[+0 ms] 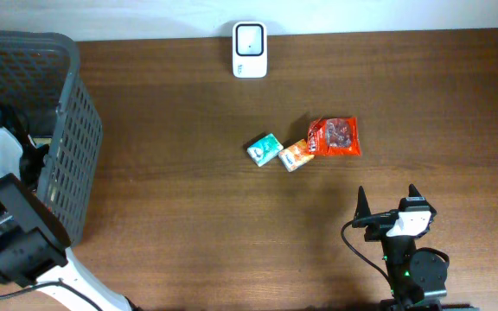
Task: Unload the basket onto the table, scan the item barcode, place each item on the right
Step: 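Lower the left gripper into the basket and grasp the wet-wipes pack, then lift the wet-wipes pack out and lay it on the table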
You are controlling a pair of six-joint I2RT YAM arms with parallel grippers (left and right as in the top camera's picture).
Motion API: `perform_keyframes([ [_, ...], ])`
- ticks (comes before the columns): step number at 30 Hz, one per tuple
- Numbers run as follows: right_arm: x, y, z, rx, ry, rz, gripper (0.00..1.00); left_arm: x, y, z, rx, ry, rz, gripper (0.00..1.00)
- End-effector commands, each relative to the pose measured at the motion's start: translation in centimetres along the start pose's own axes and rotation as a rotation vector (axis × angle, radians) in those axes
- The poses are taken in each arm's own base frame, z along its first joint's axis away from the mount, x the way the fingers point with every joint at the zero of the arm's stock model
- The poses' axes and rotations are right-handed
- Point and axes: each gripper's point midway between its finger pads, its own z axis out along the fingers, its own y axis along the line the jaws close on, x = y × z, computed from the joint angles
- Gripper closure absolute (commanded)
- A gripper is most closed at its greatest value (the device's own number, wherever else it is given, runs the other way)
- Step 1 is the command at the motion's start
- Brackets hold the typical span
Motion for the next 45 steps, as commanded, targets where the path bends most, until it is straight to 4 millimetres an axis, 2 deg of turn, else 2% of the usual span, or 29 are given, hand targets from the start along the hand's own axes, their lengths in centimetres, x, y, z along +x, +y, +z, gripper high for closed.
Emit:
perform_keyframes([
  [1, 0.4, -0.1, 0.0, 0.005, 0.008, 0.004, 0.02, -0.8, -2.7, -3.0, 0.161, 0.022, 0.011, 1.00],
  [4, 0.4, -0.1, 0.0, 0.005, 0.008, 0.004, 0.02, -2.3, -3.4, -9.4, 0.243, -0.073, 0.013, 1.00],
  [5, 0.4, -0.1, 0.0, 0.005, 0.008, 0.004, 0.02, -2.5, -3.8, -11.0, 0.280, -0.108, 0.018, 1.00],
  [7, 0.4, -0.1, 0.0, 0.005, 0.008, 0.004, 0.02, -2.7, -5.6, -15.3, 0.417, -0.208, 0.091, 1.00],
  [9, 0.4, -0.1, 0.0, 0.005, 0.008, 0.004, 0.01, -2.2, -7.3, -20.2, 0.551, -0.312, 0.148, 1.00],
  [13, 0.4, -0.1, 0.0, 0.005, 0.008, 0.004, 0.02, 0.1, -9.2, -27.4, 0.727, -0.443, 0.219, 1.00],
  [20, 0.4, -0.1, 0.0, 0.005, 0.008, 0.004, 0.01, 4.0, -9.1, -38.0, 0.824, -0.736, 0.331, 1.00],
  [21, 0.4, -0.1, 0.0, 0.005, 0.008, 0.004, 0.02, 4.9, -8.8, -40.1, 0.829, -0.810, 0.356, 1.00],
  [23, 0.4, -0.1, 0.0, 0.005, 0.008, 0.004, 0.02, 6.2, -8.7, -42.1, 0.850, -0.860, 0.370, 1.00],
  [26, 0.4, -0.1, 0.0, 0.005, 0.008, 0.004, 0.01, 10.1, -10.7, -45.4, 1.032, -0.877, 0.496, 1.00],
  [28, 0.4, -0.1, 0.0, 0.005, 0.008, 0.004, 0.02, 11.8, -12.4, -46.2, 1.110, -0.848, 0.566, 1.00],
  [31, 0.4, -0.1, 0.0, 0.005, 0.008, 0.004, 0.02, 14.3, -16.7, -46.4, 1.179, -0.782, 0.702, 1.00],
  [34, 0.4, -0.1, 0.0, 0.005, 0.008, 0.004, 0.02, 15.1, -20.5, -44.8, 1.150, -0.711, 0.763, 1.00],
  [36, 0.4, -0.1, 0.0, 0.005, 0.008, 0.004, 0.02, 15.6, -25.2, -41.7, 1.090, -0.607, 0.809, 1.00],
  [39, 0.4, -0.1, 0.0, 0.005, 0.008, 0.004, 0.02, 15.1, -29.5, -37.3, 0.973, -0.537, 0.842, 1.00],
  [41, 0.4, -0.1, 0.0, 0.005, 0.008, 0.004, 0.01, 13.7, -32.5, -33.1, 0.832, -0.520, 0.846, 1.00],
  [42, 0.4, -0.1, 0.0, 0.005, 0.008, 0.004, 0.02, 13.8, -33.6, -31.8, 0.804, -0.500, 0.857, 1.00],
  [43, 0.4, -0.1, 0.0, 0.005, 0.008, 0.004, 0.02, 14.7, -35.3, -29.9, 0.799, -0.445, 0.887, 1.00],
  [45, 0.4, -0.1, 0.0, 0.005, 0.008, 0.004, 0.02, 15.2, -36.1, -29.3, 0.795, -0.432, 0.905, 1.00],
])
